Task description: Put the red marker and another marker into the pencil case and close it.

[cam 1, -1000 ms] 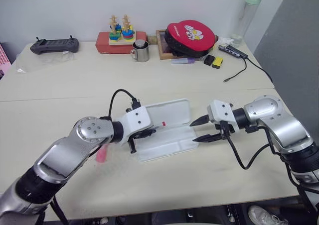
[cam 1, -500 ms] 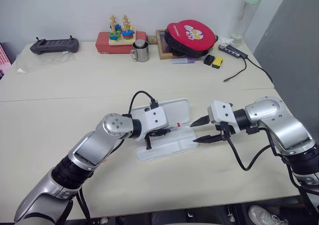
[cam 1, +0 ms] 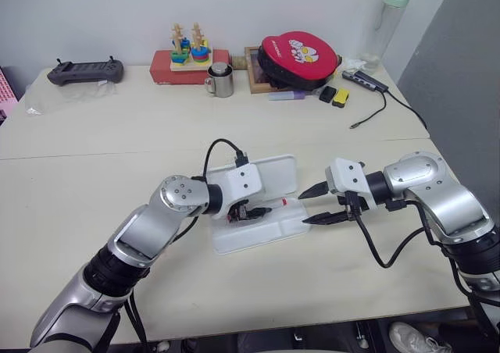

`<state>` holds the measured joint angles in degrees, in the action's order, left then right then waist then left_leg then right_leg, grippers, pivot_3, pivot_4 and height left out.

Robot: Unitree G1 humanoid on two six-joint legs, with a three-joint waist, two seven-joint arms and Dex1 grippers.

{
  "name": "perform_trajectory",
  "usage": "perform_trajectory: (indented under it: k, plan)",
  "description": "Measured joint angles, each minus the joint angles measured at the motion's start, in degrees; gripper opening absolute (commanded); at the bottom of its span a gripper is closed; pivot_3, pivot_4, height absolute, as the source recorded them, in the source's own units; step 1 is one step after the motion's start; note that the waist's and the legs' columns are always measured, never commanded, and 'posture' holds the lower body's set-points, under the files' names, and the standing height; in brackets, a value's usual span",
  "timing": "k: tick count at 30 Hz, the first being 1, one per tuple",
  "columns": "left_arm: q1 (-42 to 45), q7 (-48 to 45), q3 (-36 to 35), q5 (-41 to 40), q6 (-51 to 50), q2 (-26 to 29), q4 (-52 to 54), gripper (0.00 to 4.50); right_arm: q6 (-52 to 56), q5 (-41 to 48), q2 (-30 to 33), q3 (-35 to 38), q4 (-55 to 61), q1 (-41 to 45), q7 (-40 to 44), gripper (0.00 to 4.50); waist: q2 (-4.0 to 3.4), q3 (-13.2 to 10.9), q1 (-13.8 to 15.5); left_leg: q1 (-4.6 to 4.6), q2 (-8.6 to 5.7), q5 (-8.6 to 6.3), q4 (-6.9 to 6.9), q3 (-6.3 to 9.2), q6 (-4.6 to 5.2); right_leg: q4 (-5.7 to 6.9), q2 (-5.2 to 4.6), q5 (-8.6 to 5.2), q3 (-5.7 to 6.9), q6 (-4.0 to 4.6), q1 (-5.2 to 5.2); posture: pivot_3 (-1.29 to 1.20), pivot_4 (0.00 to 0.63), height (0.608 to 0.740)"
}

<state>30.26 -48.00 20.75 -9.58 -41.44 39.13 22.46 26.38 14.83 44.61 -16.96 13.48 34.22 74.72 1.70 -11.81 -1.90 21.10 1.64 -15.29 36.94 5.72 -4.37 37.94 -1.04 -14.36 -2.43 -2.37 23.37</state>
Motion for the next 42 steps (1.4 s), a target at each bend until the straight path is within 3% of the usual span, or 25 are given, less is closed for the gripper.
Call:
perform_trajectory:
  k: [5,14,16,18,22,28,34,42]
  plan:
    - [-2.79,0.49,-13.31,-7.58,-10.01,2.23,10.27,4.50,2.01,2.08,0.03,0.72,1.20,0.21,0.02,2.48,0.00,0.00,-0.13,-0.03,0.02,0.00,-0.03,0.01,0.00,0.03,0.00,-0.01,0.01,-0.02,0.01,0.00,0.150,0.740]
    - [-15.11,2.33,-45.88,-24.79,-33.17,1.88,22.97,4.50,3.03,2.90,-0.11,1.77,2.99,0.61,-0.19,2.48,0.00,0.00,-0.11,-0.09,0.02,0.00,0.01,0.01,-0.01,0.03,0.00,-0.02,0.02,-0.02,-0.04,0.00,0.150,0.740]
    - [-17.89,4.22,-56.52,-26.03,-39.39,1.11,24.74,4.50,2.90,2.89,-0.14,1.74,2.83,0.61,-0.15,2.48,0.00,0.00,-0.18,-0.14,0.03,0.00,-0.01,0.01,-0.01,0.04,0.01,-0.02,0.02,-0.02,-0.05,0.00,0.150,0.740]
    - [-20.59,6.89,-59.79,-25.34,-41.72,0.76,25.49,4.50,2.71,2.83,-0.14,1.74,2.48,0.59,-0.02,2.48,0.00,0.01,-0.20,-0.18,0.02,0.00,-0.01,0.01,-0.01,0.04,0.00,-0.02,0.01,-0.02,-0.09,0.00,0.150,0.740]
    - [-24.81,16.22,-59.45,-21.17,-44.17,-4.86,26.45,4.50,1.76,2.72,-0.86,1.54,1.65,0.71,0.17,2.48,0.03,0.02,0.10,-0.17,0.00,0.01,0.04,0.02,-0.02,0.02,-0.02,0.02,0.01,-0.05,-0.15,0.00,0.150,0.740]
    - [-27.58,25.34,-53.39,-16.78,-44.04,-11.09,26.02,4.50,0.62,2.14,-1.09,1.05,0.09,1.13,0.47,2.48,0.07,0.04,0.09,-0.17,0.00,0.01,0.03,0.03,-0.03,0.02,-0.02,0.09,0.00,-0.01,-0.14,0.00,0.150,0.740]
    - [-29.50,30.16,-47.80,-14.21,-40.59,-13.11,23.46,4.50,0.13,2.10,-1.31,0.83,-0.37,1.45,0.72,2.48,0.06,0.05,0.08,-0.17,0.00,0.01,0.02,0.01,-0.03,0.00,-0.02,0.10,-0.02,0.01,-0.14,0.00,0.150,0.740]
    - [-28.92,31.61,-45.39,-13.86,-37.54,-14.07,21.00,4.50,-0.31,2.07,-1.09,0.81,-0.37,1.41,0.82,2.48,0.06,0.05,0.08,-0.17,0.00,0.01,0.02,0.01,-0.03,0.01,-0.02,0.09,-0.01,0.00,-0.14,0.00,0.150,0.740]
